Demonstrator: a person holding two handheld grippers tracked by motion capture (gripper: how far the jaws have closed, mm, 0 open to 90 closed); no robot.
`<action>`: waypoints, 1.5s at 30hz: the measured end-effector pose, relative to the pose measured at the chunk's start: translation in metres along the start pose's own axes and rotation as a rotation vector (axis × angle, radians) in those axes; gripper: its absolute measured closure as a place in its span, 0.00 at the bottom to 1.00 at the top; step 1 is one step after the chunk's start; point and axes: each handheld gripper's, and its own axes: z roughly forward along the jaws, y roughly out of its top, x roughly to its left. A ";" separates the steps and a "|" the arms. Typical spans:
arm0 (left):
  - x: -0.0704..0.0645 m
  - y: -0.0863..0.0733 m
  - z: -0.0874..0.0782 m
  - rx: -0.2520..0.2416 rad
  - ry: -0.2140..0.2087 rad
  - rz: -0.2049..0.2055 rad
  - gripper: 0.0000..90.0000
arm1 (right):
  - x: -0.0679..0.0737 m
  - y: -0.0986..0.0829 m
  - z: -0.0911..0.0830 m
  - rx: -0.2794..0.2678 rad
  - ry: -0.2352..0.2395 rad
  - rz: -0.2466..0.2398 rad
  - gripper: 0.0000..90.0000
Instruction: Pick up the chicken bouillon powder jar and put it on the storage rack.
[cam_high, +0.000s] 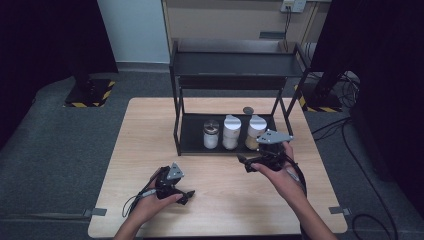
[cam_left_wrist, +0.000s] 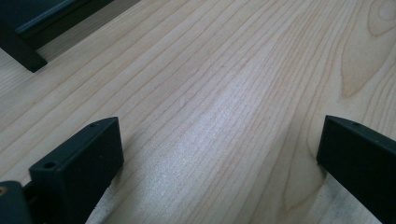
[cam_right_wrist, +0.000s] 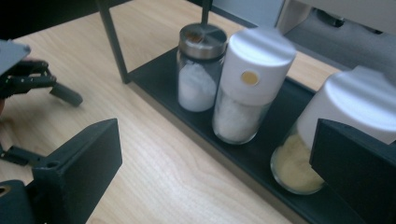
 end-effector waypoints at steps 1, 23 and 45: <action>0.000 0.000 0.000 0.000 0.000 0.000 0.00 | 0.001 -0.001 0.001 0.006 0.003 -0.003 0.03; 0.000 0.000 0.000 0.000 0.000 0.000 0.00 | 0.014 -0.035 0.027 0.078 0.042 0.011 0.04; 0.000 0.000 0.000 0.000 0.000 0.000 0.00 | 0.013 -0.060 0.045 0.155 0.040 0.042 0.04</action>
